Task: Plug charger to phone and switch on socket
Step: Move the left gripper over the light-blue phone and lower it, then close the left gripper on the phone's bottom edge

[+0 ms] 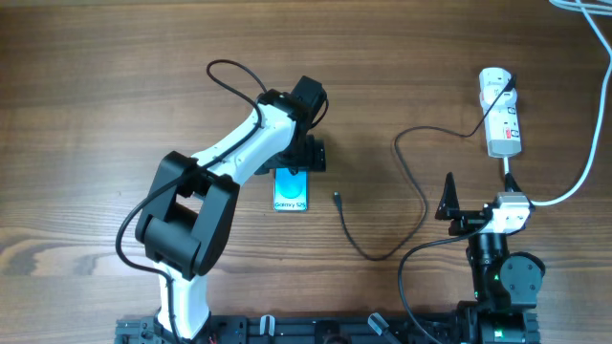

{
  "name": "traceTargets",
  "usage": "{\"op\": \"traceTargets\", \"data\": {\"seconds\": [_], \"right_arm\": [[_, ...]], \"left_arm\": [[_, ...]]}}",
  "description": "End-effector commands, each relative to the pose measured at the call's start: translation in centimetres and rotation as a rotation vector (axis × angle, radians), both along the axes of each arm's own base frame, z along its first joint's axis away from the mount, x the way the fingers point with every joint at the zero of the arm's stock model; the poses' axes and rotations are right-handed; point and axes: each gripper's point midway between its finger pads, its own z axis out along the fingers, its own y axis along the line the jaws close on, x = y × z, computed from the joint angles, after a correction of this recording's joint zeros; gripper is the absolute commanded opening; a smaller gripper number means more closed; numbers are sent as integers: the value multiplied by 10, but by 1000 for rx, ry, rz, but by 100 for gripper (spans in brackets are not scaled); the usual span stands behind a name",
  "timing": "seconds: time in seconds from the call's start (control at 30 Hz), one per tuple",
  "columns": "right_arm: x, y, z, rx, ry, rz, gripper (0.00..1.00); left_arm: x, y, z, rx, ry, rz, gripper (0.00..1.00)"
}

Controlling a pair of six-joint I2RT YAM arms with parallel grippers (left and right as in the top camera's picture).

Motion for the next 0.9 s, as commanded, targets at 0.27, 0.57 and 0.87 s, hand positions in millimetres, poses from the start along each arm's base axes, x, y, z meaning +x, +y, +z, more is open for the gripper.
{"op": "traceTargets", "data": {"seconds": [0.27,0.57,0.87], "right_arm": [[0,2,1,-10,-6,10,100],[0,2,1,-11,-6,10,100],[0,2,1,-10,-6,10,100]], "left_arm": [[-7,4,-13,28,16,7,100],[-22,8,-30,15,56,5,100],[-21,6,-32,2,52,6,100]]}}
